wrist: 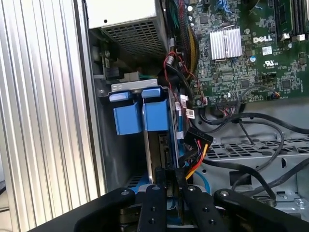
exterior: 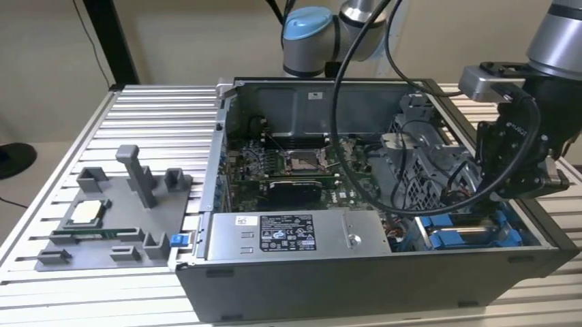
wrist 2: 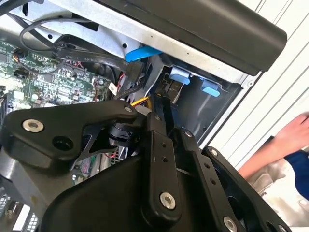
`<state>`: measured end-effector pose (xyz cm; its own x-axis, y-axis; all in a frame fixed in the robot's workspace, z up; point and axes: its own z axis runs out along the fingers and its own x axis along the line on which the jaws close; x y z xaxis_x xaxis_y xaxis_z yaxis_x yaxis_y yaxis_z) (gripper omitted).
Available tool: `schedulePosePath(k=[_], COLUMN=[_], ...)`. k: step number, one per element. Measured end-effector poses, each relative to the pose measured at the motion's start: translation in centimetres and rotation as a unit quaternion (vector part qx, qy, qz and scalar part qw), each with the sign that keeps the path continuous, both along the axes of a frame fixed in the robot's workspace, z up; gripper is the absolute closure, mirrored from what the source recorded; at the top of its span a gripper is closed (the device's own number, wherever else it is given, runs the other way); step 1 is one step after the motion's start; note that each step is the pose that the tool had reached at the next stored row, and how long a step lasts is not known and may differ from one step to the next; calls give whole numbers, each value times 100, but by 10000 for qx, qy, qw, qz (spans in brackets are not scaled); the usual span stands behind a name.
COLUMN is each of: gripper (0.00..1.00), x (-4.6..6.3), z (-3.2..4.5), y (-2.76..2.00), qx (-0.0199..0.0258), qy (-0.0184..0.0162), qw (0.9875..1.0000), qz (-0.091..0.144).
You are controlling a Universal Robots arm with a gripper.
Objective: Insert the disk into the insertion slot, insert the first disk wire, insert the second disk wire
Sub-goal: 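Insert the first disk wire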
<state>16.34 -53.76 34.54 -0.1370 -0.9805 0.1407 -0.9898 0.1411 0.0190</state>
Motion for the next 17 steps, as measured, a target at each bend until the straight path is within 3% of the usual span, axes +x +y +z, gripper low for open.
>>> schedulePosePath(k=[17], gripper=[100], x=[4], z=[-38], y=[-15], qx=[1], qy=[0], qw=[9999], qz=[146])
